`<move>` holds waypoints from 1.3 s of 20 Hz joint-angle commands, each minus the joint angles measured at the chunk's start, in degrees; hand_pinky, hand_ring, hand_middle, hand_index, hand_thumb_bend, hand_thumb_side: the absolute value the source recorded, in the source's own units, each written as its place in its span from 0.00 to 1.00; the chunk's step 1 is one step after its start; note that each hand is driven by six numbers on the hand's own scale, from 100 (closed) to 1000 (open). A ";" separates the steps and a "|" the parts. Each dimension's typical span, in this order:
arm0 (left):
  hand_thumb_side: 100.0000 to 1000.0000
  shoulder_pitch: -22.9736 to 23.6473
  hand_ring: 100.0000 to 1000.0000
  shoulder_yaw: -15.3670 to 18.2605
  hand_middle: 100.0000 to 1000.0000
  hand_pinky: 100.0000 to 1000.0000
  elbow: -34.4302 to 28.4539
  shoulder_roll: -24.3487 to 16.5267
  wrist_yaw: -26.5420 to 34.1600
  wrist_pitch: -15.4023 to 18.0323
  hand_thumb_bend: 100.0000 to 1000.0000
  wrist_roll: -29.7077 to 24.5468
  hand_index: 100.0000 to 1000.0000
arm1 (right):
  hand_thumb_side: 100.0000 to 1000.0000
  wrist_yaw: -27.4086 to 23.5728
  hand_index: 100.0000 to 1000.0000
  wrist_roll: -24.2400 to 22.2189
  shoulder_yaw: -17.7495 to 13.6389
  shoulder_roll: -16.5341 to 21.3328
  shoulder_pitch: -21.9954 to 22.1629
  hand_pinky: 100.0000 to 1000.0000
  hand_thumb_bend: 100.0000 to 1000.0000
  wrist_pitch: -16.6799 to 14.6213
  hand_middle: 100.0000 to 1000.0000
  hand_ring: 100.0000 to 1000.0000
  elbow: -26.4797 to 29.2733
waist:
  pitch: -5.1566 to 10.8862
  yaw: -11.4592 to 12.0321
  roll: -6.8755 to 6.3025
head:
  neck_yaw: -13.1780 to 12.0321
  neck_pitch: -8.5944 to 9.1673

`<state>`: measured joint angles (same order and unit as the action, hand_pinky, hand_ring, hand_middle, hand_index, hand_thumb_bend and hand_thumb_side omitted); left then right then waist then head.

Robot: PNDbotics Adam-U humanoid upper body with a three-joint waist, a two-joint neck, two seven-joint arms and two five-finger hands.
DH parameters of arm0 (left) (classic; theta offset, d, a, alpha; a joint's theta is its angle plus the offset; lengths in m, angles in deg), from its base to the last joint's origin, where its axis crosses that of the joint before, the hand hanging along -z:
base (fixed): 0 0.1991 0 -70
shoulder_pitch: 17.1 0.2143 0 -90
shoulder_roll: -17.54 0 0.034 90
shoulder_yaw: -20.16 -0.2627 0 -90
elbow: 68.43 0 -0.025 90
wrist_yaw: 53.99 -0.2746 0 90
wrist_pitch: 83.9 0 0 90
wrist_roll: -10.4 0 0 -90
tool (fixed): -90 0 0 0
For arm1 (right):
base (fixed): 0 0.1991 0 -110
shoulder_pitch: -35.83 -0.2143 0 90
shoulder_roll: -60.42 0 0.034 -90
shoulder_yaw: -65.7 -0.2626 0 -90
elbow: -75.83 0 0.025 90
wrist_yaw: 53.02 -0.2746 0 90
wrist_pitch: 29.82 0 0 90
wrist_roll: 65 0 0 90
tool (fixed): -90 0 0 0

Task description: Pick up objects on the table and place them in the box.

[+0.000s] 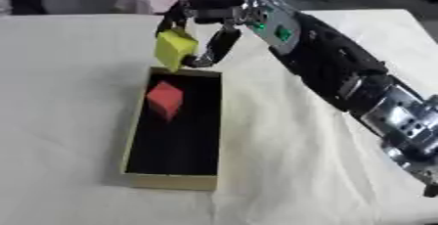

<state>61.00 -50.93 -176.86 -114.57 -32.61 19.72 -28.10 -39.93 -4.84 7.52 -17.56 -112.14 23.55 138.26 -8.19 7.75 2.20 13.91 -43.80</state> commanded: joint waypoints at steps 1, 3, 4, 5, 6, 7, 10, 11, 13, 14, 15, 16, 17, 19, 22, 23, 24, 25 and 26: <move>0.88 -0.24 0.89 0.37 0.91 0.82 0.02 -2.75 -0.06 0.27 0.29 0.46 0.87 | 0.01 -1.74 0.68 -16.86 -0.22 1.00 -1.64 0.67 0.10 -15.34 0.51 0.52 1.24 | 1.18 -0.13 -0.35 | -0.30 -0.32; 0.88 -0.17 0.89 0.37 0.91 0.82 0.04 -2.79 -0.08 0.29 0.29 0.46 0.87 | 0.01 -2.45 0.67 -17.26 0.02 1.24 -1.93 0.67 0.14 -15.34 0.52 0.53 1.77 | 1.35 -0.22 -0.24 | -0.51 -0.32; 0.88 -0.12 0.89 0.36 0.91 0.82 0.05 -2.79 -0.09 0.28 0.29 0.46 0.87 | 0.01 -2.75 0.67 -17.29 0.26 1.40 -2.06 0.67 0.15 -15.34 0.52 0.53 2.13 | 1.42 -0.27 -0.18 | -0.58 -0.32; 0.88 -0.08 0.89 0.34 0.91 0.82 0.07 -2.79 -0.10 0.28 0.29 0.46 0.87 | 0.01 -2.97 0.67 -17.27 0.49 1.56 -2.14 0.68 0.18 -15.34 0.52 0.53 2.44 | 1.45 -0.29 -0.14 | -0.63 -0.32; 0.89 -0.01 0.89 0.30 0.91 0.82 0.13 -2.79 -0.07 0.24 0.29 0.46 0.87 | 0.01 -3.18 0.67 -17.24 0.95 1.87 -2.29 0.68 0.20 -15.34 0.53 0.53 2.81 | 1.49 -0.32 -0.05 | -0.73 -0.32; 0.88 0.03 0.89 0.28 0.91 0.82 0.17 -2.83 -0.06 0.21 0.29 0.46 0.87 | 0.01 -3.46 0.67 -17.11 1.44 2.25 -2.39 0.68 0.22 -15.34 0.53 0.54 3.21 | 1.51 -0.35 0.03 | -0.78 -0.32; 0.89 0.00 0.90 0.28 0.91 0.82 0.23 -2.90 -0.05 0.21 0.29 0.46 0.87 | 0.02 -4.26 0.67 -16.80 2.69 3.09 -2.62 0.68 0.26 -15.34 0.55 0.55 4.28 | 1.57 -0.52 0.27 | -0.70 -0.32; 0.89 -0.01 0.90 0.24 0.91 0.82 0.25 -2.92 -0.03 0.20 0.29 0.46 0.87 | 0.03 -4.31 0.67 -16.88 3.05 3.28 -2.68 0.68 0.28 -15.34 0.55 0.55 4.59 | 1.57 -0.57 0.31 | -0.70 -0.32; 0.89 0.00 0.90 0.21 0.91 0.82 0.29 -2.96 -0.04 0.18 0.29 0.46 0.87 | 0.04 -4.17 0.67 -17.15 3.58 3.69 -2.67 0.69 0.30 -15.34 0.55 0.56 5.03 | 1.54 -0.65 0.35 | -0.69 -0.32; 0.89 0.01 0.90 0.23 0.91 0.82 0.29 -2.96 -0.05 0.18 0.29 0.46 0.87 | 0.05 -4.08 0.67 -17.29 3.74 3.91 -2.60 0.69 0.30 -15.34 0.55 0.56 5.10 | 1.52 -0.70 0.36 | -0.69 -0.32; 0.89 0.02 0.90 0.25 0.91 0.82 0.29 -2.97 -0.05 0.20 0.29 0.46 0.87 | 0.06 -4.00 0.67 -17.44 3.86 4.05 -2.55 0.70 0.31 -15.34 0.56 0.57 5.14 | 1.50 -0.74 0.37 | -0.66 -0.32; 0.89 0.02 0.90 0.25 0.91 0.82 0.29 -2.96 -0.06 0.20 0.29 0.46 0.87 | 0.08 -3.84 0.67 -17.66 3.97 4.20 -2.52 0.70 0.34 -15.34 0.56 0.58 5.07 | 1.49 -0.79 0.37 | -0.63 -0.32; 0.89 0.02 0.90 0.23 0.91 0.82 0.28 -2.94 -0.02 0.21 0.29 0.46 0.86 | 0.08 -3.53 0.66 -17.88 3.94 4.31 -2.48 0.71 0.37 -15.34 0.56 0.59 4.75 | 1.47 -0.85 0.36 | -0.64 -0.32; 0.89 0.04 0.90 0.17 0.91 0.82 0.28 -2.91 0.00 0.19 0.29 0.46 0.86 | 0.09 -2.61 0.66 -18.23 3.68 4.33 -2.47 0.72 0.39 -15.34 0.57 0.60 3.91 | 1.43 -0.95 0.33 | -0.68 -0.32; 0.89 0.03 0.90 0.12 0.91 0.82 0.27 -2.84 0.00 0.16 0.29 0.46 0.86 | 0.17 -0.81 0.68 -19.22 3.42 3.97 -2.47 0.76 0.42 -15.34 0.62 0.65 2.23 | 1.31 -1.05 0.28 | -0.58 -0.32; 0.89 0.02 0.90 0.10 0.91 0.82 0.25 -2.80 0.00 0.15 0.29 0.46 0.86 | 0.19 -0.20 0.70 -19.81 3.39 3.73 -2.50 0.78 0.43 -15.34 0.66 0.69 1.58 | 1.25 -1.04 0.25 | -0.54 -0.32; 0.89 0.02 0.90 0.08 0.91 0.82 0.24 -2.76 0.00 0.14 0.29 0.46 0.86 | 0.22 0.55 0.72 -20.54 3.49 3.45 -2.58 0.80 0.44 -15.34 0.69 0.71 0.83 | 1.17 -1.00 0.21 | -0.48 -0.32; 0.89 0.01 0.90 0.07 0.91 0.82 0.23 -2.73 0.01 0.14 0.29 0.46 0.86 | 0.26 1.37 0.75 -21.29 3.70 3.16 -2.67 0.82 0.47 -15.34 0.73 0.75 0.10 | 1.12 -0.96 0.19 | -0.38 -0.32; 0.89 -0.04 0.90 0.07 0.91 0.82 0.22 -2.70 0.04 0.14 0.29 0.46 0.86 | 0.31 2.19 0.81 -21.71 4.20 2.97 -2.77 0.85 0.51 -15.34 0.78 0.79 -0.63 | 1.07 -0.88 0.18 | -0.21 -0.32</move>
<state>61.35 -51.28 -176.35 -114.79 -32.55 19.66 -28.09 -38.83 -7.68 12.03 -15.24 -113.44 26.39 138.20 -7.80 6.78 2.88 13.50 -43.80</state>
